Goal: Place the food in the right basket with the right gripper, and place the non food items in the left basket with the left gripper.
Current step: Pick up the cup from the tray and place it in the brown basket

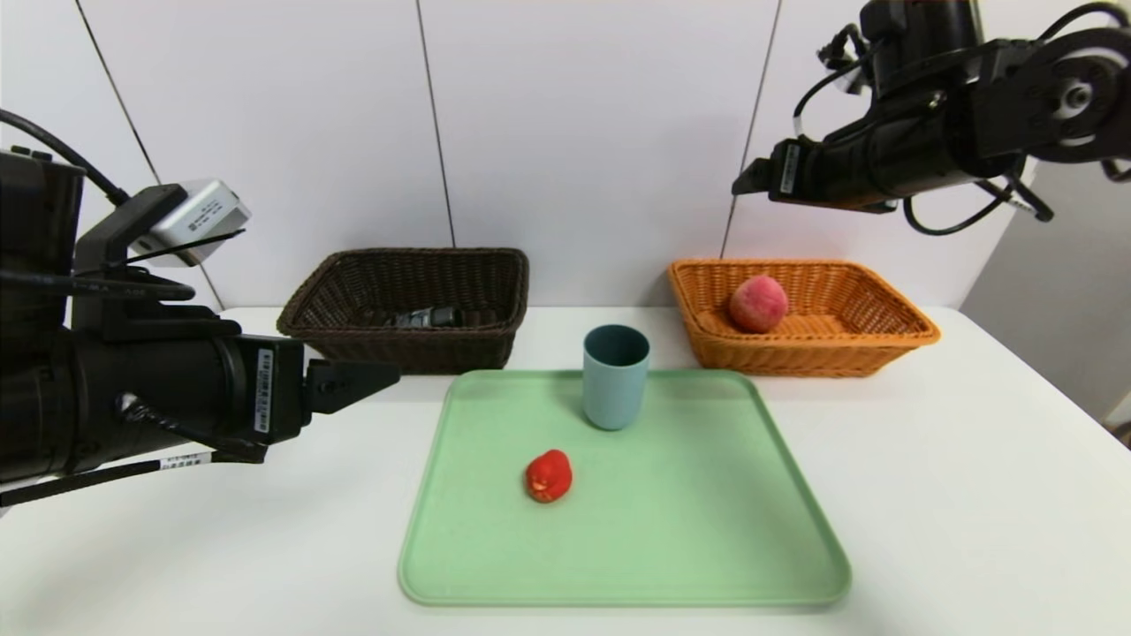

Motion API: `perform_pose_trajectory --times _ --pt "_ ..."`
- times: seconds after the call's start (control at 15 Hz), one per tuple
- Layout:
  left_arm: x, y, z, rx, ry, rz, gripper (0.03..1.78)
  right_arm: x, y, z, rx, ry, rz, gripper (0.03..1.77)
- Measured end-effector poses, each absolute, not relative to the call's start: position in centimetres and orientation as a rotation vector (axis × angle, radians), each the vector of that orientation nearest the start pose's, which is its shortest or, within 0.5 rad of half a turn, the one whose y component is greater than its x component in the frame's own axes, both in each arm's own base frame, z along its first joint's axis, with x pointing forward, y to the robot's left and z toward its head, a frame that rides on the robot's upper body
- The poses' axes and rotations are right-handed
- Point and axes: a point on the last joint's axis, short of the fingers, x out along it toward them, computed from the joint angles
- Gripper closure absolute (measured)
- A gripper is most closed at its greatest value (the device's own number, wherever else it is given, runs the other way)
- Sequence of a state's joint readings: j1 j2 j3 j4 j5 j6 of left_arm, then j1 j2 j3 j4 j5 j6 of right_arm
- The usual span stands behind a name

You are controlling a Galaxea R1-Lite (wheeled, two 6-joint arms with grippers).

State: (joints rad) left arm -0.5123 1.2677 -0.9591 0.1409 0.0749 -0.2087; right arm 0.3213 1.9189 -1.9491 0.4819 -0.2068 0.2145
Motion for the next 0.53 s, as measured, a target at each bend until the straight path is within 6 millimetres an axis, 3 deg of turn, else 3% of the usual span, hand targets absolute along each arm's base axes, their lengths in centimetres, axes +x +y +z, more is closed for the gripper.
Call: perform_pose_trajectory --times 0.27,0.53 --pt "17.0 -10.0 25.0 -0.016 0.515 -0.407 0.12 31.4 10.3 35.0 -0.004 0.399 0.249 0.11" --pt "16.8 -9.8 25.0 0.005 0.502 -0.361 0.12 29.4 9.9 34.9 -0.063 0.504 0.303 0.11"
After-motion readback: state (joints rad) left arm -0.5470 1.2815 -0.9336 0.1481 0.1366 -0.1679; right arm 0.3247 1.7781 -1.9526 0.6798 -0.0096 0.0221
